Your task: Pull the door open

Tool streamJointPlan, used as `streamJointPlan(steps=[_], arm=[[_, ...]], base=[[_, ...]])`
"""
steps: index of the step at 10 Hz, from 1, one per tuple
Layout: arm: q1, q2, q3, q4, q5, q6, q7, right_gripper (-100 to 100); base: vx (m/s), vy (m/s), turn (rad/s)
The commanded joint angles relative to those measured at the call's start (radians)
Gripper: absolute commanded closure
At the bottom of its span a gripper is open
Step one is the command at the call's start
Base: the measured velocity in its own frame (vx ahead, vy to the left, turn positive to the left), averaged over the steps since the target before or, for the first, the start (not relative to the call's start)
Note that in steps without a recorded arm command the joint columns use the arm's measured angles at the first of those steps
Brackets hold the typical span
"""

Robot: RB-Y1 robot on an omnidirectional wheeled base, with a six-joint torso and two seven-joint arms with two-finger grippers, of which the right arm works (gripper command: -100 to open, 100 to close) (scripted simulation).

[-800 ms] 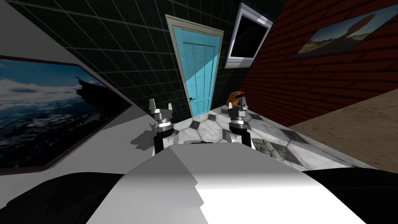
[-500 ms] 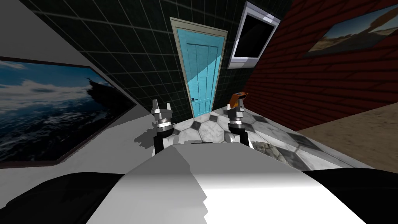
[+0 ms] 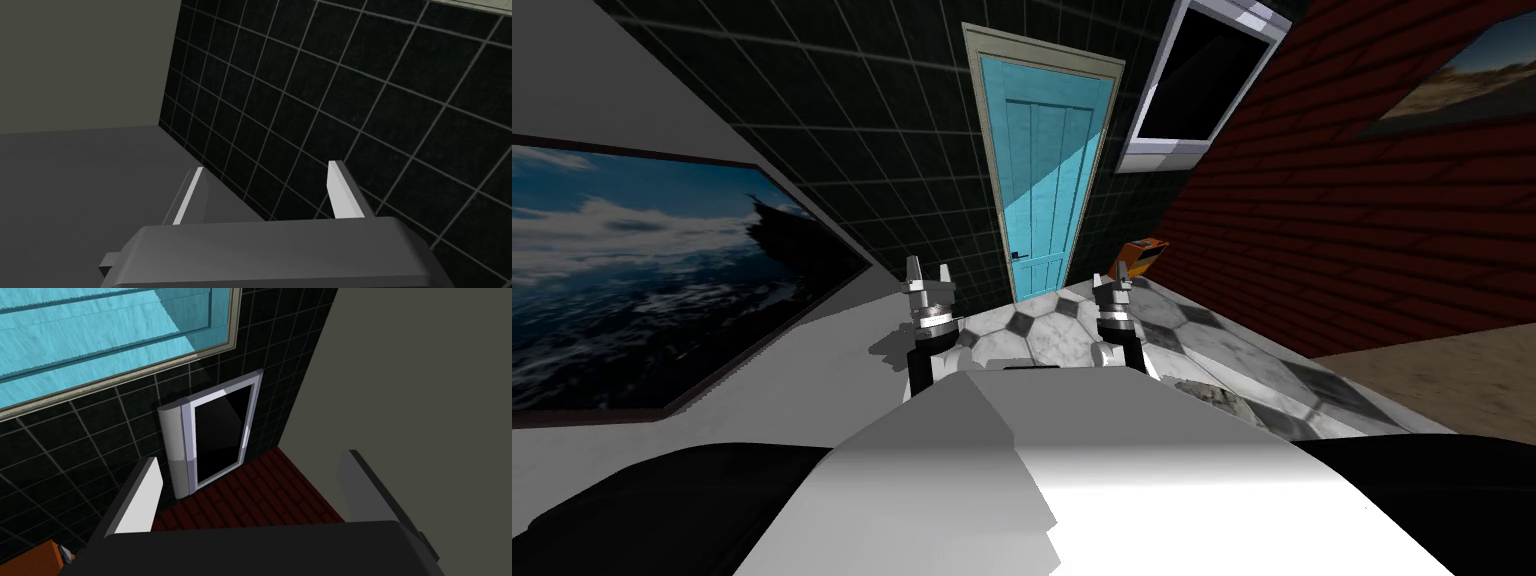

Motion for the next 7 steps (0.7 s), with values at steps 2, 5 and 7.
streamJointPlan(steps=[2,5,7], arm=[[-0.019,-0.013,-0.016,0.061,-0.007,-0.014,-0.001,-100],[-0.041,-0.027,-0.034,0.14,-0.014,-0.035,0.0,-100],[-0.057,-0.037,-0.048,0.197,-0.02,-0.051,0.0,-100]], base=[[0.087,0.013,0.128],[0.086,0.017,0.138],[0.1,0.011,0.15]])
